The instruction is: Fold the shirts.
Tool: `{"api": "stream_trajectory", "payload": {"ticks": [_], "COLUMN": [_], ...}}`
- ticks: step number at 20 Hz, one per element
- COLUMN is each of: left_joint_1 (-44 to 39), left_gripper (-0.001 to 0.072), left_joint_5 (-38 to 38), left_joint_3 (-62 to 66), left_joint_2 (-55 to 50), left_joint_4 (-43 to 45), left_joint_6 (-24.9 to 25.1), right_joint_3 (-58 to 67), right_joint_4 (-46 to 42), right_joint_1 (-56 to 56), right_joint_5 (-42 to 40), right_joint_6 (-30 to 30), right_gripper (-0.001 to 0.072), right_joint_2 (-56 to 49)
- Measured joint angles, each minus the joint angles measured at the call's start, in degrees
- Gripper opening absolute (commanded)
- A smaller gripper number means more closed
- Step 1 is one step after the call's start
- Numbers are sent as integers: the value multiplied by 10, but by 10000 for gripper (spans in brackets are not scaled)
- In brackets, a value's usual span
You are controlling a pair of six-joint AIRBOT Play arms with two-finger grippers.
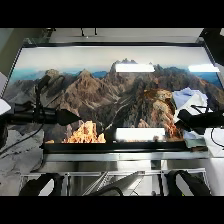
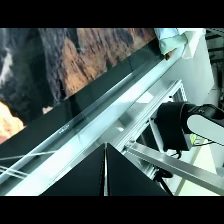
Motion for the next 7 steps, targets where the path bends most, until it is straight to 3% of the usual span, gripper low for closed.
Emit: {"api": "stream_trajectory", "payload": {"ticks": [7], "left_joint_1": [0], "left_gripper": [14], "left_joint_5": [20], "left_joint_3": [-96], "left_joint_2": [87], "left_joint_4": [-1], "left_joint_6": [2], "right_joint_3": [-20], "right_joint_4": [2], "right_joint_1": [10], "right_joint_5": [-4], "right_joint_6": [-5], "right_gripper": [22], "right_joint_2": [5]}}
